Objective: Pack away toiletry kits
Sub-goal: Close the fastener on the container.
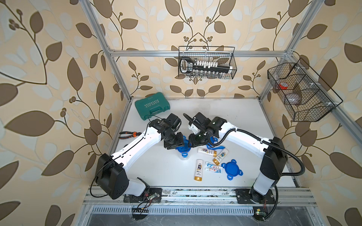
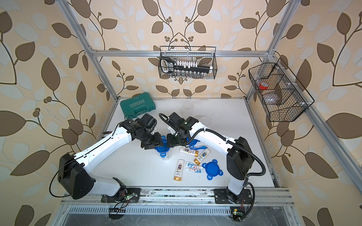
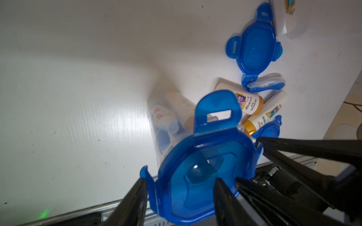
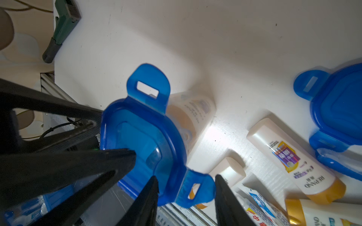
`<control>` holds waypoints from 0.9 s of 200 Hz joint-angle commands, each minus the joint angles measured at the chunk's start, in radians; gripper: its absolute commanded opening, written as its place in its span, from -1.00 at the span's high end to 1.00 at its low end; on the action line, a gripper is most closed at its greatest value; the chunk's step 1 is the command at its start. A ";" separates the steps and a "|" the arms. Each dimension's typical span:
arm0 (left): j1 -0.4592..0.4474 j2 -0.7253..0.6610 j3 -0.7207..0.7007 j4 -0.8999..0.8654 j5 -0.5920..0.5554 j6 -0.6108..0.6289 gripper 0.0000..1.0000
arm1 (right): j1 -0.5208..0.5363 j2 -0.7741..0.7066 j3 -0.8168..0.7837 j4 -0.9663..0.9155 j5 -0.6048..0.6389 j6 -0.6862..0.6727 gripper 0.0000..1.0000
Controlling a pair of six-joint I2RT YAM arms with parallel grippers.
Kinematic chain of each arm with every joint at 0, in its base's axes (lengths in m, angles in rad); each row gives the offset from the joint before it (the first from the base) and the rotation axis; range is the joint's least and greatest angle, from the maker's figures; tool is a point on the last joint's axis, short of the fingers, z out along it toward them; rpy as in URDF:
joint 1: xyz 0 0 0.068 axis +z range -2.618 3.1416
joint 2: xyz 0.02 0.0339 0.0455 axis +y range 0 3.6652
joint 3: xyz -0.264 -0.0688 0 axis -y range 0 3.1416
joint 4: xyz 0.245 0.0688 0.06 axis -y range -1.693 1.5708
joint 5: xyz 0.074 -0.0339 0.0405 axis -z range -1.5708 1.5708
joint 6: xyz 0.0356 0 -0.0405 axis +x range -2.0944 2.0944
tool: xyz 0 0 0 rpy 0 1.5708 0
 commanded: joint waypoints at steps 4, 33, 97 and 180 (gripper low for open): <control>-0.008 0.016 -0.041 0.012 0.017 -0.014 -0.09 | 0.012 0.038 -0.025 0.017 -0.021 -0.013 -0.03; -0.008 0.019 -0.055 0.025 0.021 -0.019 -0.09 | 0.011 0.035 0.009 -0.040 0.058 -0.048 -0.19; -0.008 0.029 -0.063 0.032 0.018 -0.022 -0.08 | 0.012 0.016 0.087 -0.136 0.174 -0.082 -0.63; -0.008 0.030 -0.062 0.038 0.018 -0.024 -0.07 | 0.012 -0.006 0.062 -0.091 0.085 -0.050 -0.14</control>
